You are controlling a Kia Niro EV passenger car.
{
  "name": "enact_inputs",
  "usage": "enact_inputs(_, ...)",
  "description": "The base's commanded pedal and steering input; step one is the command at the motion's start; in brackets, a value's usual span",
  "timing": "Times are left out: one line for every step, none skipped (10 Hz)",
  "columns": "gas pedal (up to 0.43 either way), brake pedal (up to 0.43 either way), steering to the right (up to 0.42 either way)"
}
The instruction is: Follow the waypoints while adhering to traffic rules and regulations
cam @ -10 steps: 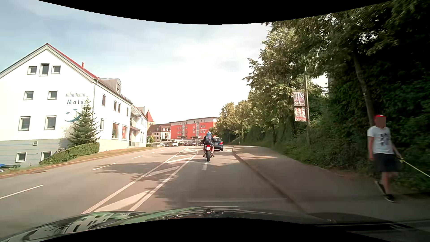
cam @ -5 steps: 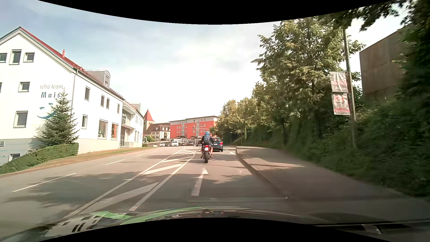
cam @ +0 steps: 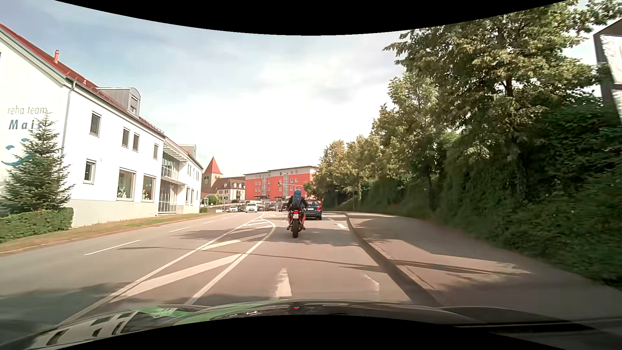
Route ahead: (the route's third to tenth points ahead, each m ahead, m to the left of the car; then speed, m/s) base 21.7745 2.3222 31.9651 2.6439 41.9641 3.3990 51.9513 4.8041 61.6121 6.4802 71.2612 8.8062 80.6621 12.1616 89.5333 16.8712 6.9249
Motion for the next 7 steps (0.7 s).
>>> enact_inputs(0.0,0.0,-0.003)
enact_inputs(0.0,0.0,-0.003)
enact_inputs(0.0,0.0,-0.003)
enact_inputs(0.0,0.0,-0.003)
enact_inputs(0.0,0.0,-0.003)
enact_inputs(0.008,0.0,-0.003)
enact_inputs(0.02,0.0,-0.003)
